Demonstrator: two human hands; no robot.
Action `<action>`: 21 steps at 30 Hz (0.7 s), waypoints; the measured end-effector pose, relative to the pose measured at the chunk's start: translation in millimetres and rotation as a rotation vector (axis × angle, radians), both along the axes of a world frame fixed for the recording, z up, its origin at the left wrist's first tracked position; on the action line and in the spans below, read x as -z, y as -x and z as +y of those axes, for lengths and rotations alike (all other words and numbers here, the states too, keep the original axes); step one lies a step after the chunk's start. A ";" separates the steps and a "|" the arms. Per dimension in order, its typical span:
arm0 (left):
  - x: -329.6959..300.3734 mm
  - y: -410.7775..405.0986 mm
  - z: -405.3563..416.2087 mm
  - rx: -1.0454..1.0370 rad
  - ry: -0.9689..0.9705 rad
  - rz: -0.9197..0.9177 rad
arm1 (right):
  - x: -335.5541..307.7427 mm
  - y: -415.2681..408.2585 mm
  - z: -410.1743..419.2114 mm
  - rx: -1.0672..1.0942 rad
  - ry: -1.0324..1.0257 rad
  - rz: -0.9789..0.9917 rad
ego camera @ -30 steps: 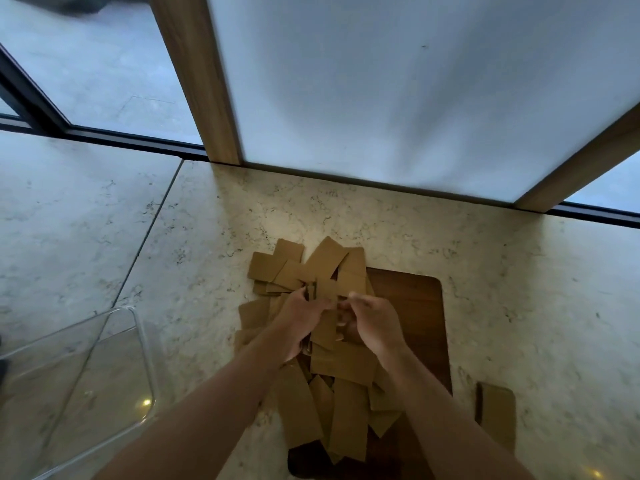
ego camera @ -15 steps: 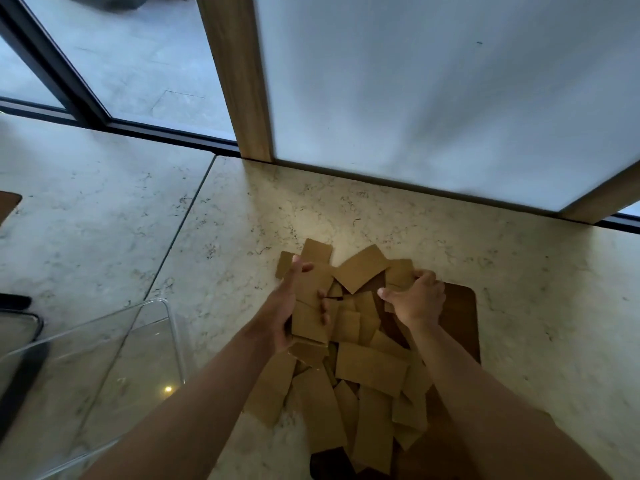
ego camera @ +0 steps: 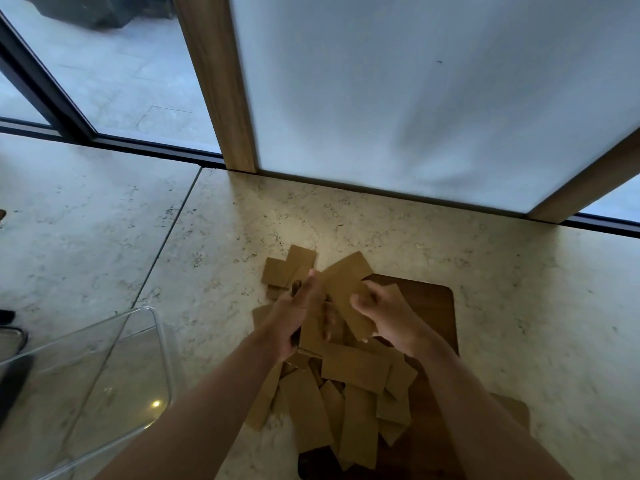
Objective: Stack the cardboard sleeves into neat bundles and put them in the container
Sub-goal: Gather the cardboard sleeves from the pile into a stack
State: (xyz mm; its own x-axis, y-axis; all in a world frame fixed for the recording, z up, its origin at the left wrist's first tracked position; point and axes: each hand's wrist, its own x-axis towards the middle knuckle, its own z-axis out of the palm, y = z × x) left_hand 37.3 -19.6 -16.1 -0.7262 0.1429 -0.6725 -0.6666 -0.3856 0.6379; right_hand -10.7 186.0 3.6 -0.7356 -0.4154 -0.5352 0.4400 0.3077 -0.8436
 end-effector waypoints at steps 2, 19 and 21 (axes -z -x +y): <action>-1.4 -1.1 -3.4 0.045 0.113 -0.002 | -4.6 3.1 -2.9 -0.277 -0.092 0.122; -6.0 -13.0 -21.5 -0.168 -0.045 0.062 | 15.6 16.3 -16.7 0.472 0.286 -0.079; -5.6 -13.3 -22.0 -0.175 -0.027 0.066 | 13.2 16.8 -15.4 0.493 0.293 -0.078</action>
